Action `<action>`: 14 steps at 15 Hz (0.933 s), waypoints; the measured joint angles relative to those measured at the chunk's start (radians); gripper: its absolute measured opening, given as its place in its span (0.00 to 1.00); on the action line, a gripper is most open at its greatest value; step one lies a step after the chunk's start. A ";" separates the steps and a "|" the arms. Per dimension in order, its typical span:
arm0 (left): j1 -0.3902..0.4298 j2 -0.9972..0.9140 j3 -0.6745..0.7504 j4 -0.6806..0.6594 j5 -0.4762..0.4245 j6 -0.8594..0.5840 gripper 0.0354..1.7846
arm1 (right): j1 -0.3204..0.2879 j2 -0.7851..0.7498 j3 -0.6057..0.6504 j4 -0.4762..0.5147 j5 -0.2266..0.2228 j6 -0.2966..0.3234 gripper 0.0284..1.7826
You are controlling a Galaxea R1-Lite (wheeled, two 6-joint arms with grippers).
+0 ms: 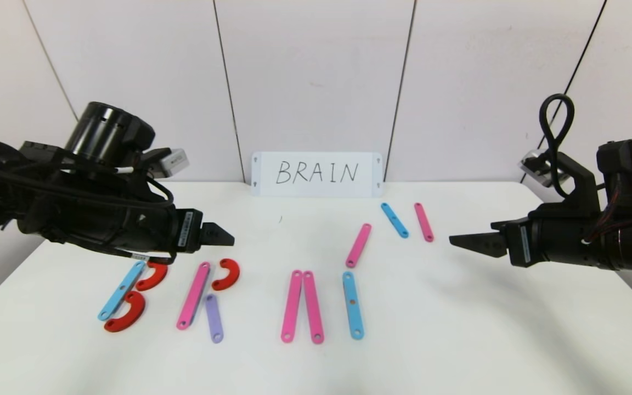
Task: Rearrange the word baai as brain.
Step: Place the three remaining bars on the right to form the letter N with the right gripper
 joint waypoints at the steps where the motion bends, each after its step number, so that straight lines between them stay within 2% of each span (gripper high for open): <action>1: 0.031 -0.003 -0.021 0.030 -0.050 0.033 0.97 | 0.000 0.000 0.000 0.000 0.000 -0.001 0.97; 5: 0.142 -0.008 -0.085 0.069 -0.214 0.202 0.97 | -0.001 0.010 0.001 -0.003 -0.002 -0.002 0.97; 7: 0.174 -0.008 -0.130 0.095 -0.269 0.221 0.97 | -0.002 0.015 0.006 -0.035 -0.003 -0.001 0.97; 9: 0.201 -0.005 -0.189 0.147 -0.298 0.234 0.97 | -0.002 0.025 0.011 -0.085 -0.003 0.005 0.97; 14: 0.262 0.021 -0.285 0.283 -0.316 0.402 0.97 | 0.011 0.042 0.003 -0.078 -0.019 0.010 0.97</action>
